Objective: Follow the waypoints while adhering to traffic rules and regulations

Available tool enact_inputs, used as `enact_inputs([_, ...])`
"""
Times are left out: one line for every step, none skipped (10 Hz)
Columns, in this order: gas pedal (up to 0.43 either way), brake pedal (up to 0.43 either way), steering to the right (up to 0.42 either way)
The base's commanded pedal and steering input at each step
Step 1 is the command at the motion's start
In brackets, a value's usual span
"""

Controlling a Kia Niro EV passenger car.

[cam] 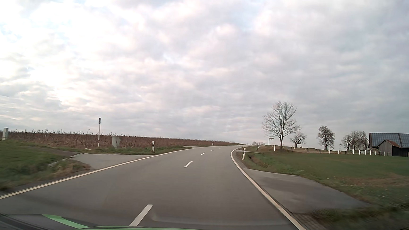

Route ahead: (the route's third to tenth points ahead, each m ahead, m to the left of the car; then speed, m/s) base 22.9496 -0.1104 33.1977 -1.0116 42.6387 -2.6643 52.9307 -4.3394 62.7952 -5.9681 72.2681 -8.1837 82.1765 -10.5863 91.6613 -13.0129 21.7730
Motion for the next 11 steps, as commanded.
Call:
enact_inputs([0.339, 0.0, 0.022])
enact_inputs([0.339, 0.0, 0.023])
enact_inputs([0.339, 0.0, 0.023])
enact_inputs([0.339, 0.0, 0.023])
enact_inputs([0.339, 0.0, 0.023])
enact_inputs([0.35, 0.0, 0.023])
enact_inputs([0.35, 0.0, 0.022])
enact_inputs([0.35, 0.0, 0.022])
enact_inputs([0.35, 0.0, 0.022])
enact_inputs([0.35, 0.0, 0.022])
enact_inputs([0.35, 0.0, 0.021])
